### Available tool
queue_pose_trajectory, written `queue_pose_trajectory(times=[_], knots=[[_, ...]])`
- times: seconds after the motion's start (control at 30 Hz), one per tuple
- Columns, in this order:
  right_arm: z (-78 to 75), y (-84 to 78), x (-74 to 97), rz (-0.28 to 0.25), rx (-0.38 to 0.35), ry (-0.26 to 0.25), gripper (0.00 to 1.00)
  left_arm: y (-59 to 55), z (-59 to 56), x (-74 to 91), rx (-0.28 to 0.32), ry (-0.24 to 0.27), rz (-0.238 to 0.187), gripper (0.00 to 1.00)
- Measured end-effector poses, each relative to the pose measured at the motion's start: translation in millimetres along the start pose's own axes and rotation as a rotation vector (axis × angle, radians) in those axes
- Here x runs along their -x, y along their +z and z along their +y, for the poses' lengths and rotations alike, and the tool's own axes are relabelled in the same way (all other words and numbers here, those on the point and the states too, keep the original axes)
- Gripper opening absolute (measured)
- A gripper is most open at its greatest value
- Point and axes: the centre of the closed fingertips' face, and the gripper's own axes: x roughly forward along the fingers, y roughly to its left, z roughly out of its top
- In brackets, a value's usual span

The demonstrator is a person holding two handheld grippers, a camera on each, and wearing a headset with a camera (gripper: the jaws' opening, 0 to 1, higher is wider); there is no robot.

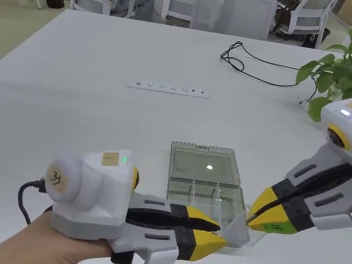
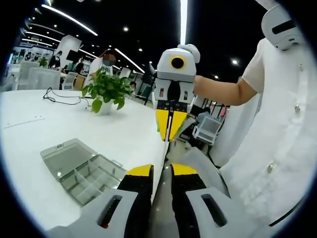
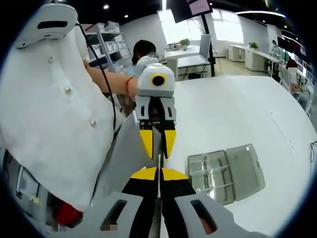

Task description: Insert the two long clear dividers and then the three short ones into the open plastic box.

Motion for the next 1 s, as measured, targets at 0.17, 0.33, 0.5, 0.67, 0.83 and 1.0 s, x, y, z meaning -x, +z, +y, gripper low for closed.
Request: queue_pose_trajectory(times=[0.17, 0.33, 0.5, 0.67, 0.83, 1.0], knots=[[-7.5, -3.6, 3.5, 0.009, -0.004, -0.021, 0.03, -1.6, 7.5, 7.0, 0.0, 0.029, -0.005, 0.16], [-17.9, -8.4, 6.9, 0.026, -0.003, -0.048, 0.03, -2.7, 17.2, 14.4, 0.01, 0.066, -0.009, 0.23], [-29.1, -14.6, 9.5, 0.046, -0.003, -0.076, 0.03, -4.7, 24.6, 20.2, 0.014, 0.092, -0.008, 0.29], [-42.2, -24.7, 11.1, 0.082, 0.0, -0.104, 0.03, -8.2, 34.0, 27.3, 0.029, 0.124, -0.011, 0.37], [-54.5, -33.0, 10.5, 0.115, 0.009, -0.128, 0.03, -11.3, 42.5, 34.3, 0.036, 0.158, -0.015, 0.45], [-67.2, -42.2, 8.4, 0.152, 0.021, -0.154, 0.03, -17.7, 51.0, 39.1, 0.042, 0.192, 0.003, 0.57]])
